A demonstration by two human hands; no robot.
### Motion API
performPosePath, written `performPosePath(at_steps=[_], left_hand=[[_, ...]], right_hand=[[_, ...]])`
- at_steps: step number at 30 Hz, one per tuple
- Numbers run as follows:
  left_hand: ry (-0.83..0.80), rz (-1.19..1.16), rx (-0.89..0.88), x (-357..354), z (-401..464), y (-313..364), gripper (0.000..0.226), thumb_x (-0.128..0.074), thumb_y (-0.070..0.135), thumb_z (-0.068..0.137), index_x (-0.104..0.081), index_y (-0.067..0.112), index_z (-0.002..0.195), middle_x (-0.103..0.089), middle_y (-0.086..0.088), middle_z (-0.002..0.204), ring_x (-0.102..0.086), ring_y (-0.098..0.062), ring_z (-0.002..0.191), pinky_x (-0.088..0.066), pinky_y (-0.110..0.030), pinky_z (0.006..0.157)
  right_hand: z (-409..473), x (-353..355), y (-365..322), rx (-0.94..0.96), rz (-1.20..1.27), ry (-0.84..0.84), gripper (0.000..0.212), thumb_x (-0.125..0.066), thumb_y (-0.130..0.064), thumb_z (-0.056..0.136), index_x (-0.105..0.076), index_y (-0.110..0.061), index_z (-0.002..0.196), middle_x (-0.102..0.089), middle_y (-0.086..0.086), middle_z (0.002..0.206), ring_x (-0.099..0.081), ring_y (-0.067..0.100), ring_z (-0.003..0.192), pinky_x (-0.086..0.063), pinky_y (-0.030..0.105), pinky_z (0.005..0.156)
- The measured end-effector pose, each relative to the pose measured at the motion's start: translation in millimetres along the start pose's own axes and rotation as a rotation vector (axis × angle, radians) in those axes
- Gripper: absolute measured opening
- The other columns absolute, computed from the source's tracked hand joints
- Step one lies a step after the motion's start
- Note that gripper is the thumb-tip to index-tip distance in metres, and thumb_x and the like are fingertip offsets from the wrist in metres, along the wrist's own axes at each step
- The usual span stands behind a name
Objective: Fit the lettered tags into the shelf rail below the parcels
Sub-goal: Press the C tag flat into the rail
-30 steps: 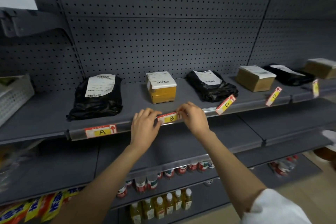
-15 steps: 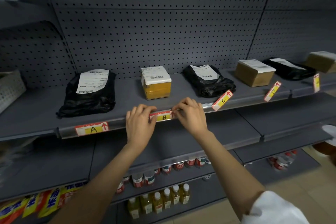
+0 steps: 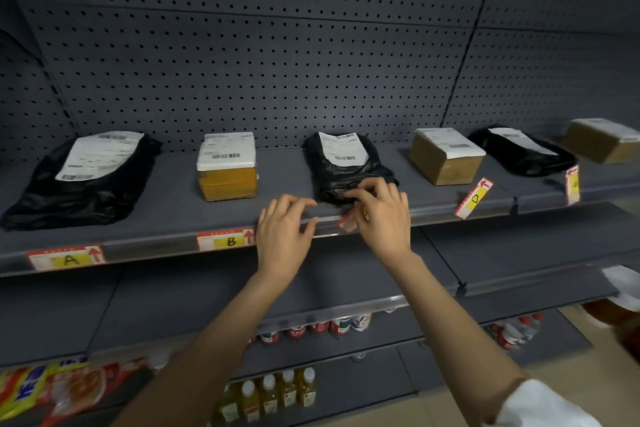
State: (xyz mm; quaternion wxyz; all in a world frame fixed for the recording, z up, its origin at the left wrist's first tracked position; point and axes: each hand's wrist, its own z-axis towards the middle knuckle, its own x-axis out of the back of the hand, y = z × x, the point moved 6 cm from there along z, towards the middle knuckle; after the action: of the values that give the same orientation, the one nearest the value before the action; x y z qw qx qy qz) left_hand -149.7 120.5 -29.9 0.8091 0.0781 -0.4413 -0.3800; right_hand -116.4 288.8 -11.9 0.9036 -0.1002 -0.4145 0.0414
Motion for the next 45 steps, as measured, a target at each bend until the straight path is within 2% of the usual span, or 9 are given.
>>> performPosePath(at_steps=[6, 11, 16, 21, 28, 33, 37, 41, 45], left_hand=[[0.04, 0.033, 0.082, -34.6, -0.2, 29.6, 0.02, -0.068, 0.021, 0.078, -0.063, 0.021, 0.097, -0.062, -0.003, 0.09, -0.056, -0.026, 0.089, -0.043, -0.038, 0.077], [0.012, 0.042, 0.127, -48.1, -6.7, 39.8, 0.021, -0.069, 0.022, 0.078, -0.063, 0.021, 0.098, -0.063, -0.002, 0.094, -0.055, -0.024, 0.092, -0.043, -0.039, 0.081], [-0.016, 0.065, 0.089, -54.6, -4.4, 51.9, 0.019, -0.068, 0.023, 0.08, -0.063, 0.022, 0.098, -0.062, -0.003, 0.094, -0.054, -0.025, 0.089, -0.041, -0.038, 0.079], [-0.045, 0.075, 0.081, -57.1, -4.5, 51.5, 0.016, -0.068, 0.024, 0.081, -0.064, 0.023, 0.096, -0.06, -0.001, 0.092, -0.053, -0.023, 0.088, -0.039, -0.035, 0.077], [-0.025, 0.068, 0.096, -58.5, -5.8, 51.3, 0.016, -0.068, 0.021, 0.08, -0.064, 0.022, 0.095, -0.06, -0.003, 0.093, -0.053, -0.025, 0.088, -0.039, -0.037, 0.077], [-0.02, 0.064, 0.083, -57.9, -8.6, 50.2, 0.015, -0.068, 0.021, 0.08, -0.065, 0.021, 0.096, -0.06, -0.002, 0.094, -0.053, -0.024, 0.09, -0.04, -0.038, 0.079], [-0.004, 0.052, 0.116, -58.4, -11.0, 54.5, 0.018, -0.067, 0.022, 0.08, -0.066, 0.022, 0.099, -0.059, -0.003, 0.098, -0.053, -0.025, 0.094, -0.04, -0.039, 0.083], [0.068, -0.087, 0.171, -58.3, -7.8, 74.1, 0.022, -0.069, 0.017, 0.077, -0.066, 0.024, 0.098, -0.061, -0.004, 0.1, -0.054, -0.026, 0.097, -0.041, -0.04, 0.086], [0.041, -0.165, 0.155, -75.5, -2.2, 107.2, 0.023, -0.07, 0.016, 0.077, -0.066, 0.023, 0.098, -0.061, -0.004, 0.099, -0.054, -0.026, 0.095, -0.044, -0.043, 0.087]], right_hand=[[0.1, -1.4, 46.6, 0.071, 0.16, -0.062, 0.014, -0.06, -0.016, 0.087, -0.067, -0.02, 0.098, -0.057, 0.003, 0.095, -0.055, 0.024, 0.086, -0.035, 0.03, 0.072], [0.4, -5.1, 67.5, 0.008, 0.299, -0.127, 0.007, -0.059, -0.02, 0.089, -0.065, -0.021, 0.092, -0.062, 0.0, 0.091, -0.058, 0.027, 0.078, -0.043, 0.032, 0.071], [-1.1, -3.3, 68.3, 0.0, 0.326, -0.062, 0.007, -0.065, -0.017, 0.085, -0.07, -0.017, 0.089, -0.062, 0.004, 0.083, -0.057, 0.024, 0.079, -0.041, 0.035, 0.075], [-16.3, -8.4, 75.2, -0.139, 0.498, -0.011, 0.007, -0.065, -0.013, 0.085, -0.071, -0.013, 0.089, -0.058, 0.003, 0.092, -0.061, 0.017, 0.079, -0.054, 0.037, 0.071], [-21.0, -6.9, 73.0, -0.128, 0.425, -0.02, 0.012, -0.065, -0.014, 0.084, -0.073, -0.02, 0.091, -0.065, 0.001, 0.086, -0.062, 0.022, 0.077, -0.052, 0.039, 0.074], [-25.2, -8.5, 71.7, -0.131, 0.405, -0.065, 0.017, -0.063, -0.012, 0.084, -0.073, -0.022, 0.095, -0.067, 0.0, 0.089, -0.061, 0.021, 0.087, -0.042, 0.035, 0.087], [-31.7, -6.3, 74.9, -0.119, 0.366, -0.109, 0.034, -0.057, -0.006, 0.083, -0.069, -0.028, 0.106, -0.061, 0.0, 0.102, -0.054, 0.019, 0.101, -0.031, 0.028, 0.088], [-37.2, 1.0, 84.5, -0.114, 0.379, -0.102, 0.039, -0.056, -0.003, 0.08, -0.066, -0.025, 0.11, -0.053, 0.004, 0.116, -0.05, 0.02, 0.114, -0.036, 0.033, 0.096], [-30.1, 13.3, 113.1, -0.138, 0.336, -0.052, 0.041, -0.056, -0.002, 0.077, -0.063, -0.022, 0.111, -0.051, 0.004, 0.125, -0.048, 0.021, 0.118, -0.035, 0.034, 0.098]])
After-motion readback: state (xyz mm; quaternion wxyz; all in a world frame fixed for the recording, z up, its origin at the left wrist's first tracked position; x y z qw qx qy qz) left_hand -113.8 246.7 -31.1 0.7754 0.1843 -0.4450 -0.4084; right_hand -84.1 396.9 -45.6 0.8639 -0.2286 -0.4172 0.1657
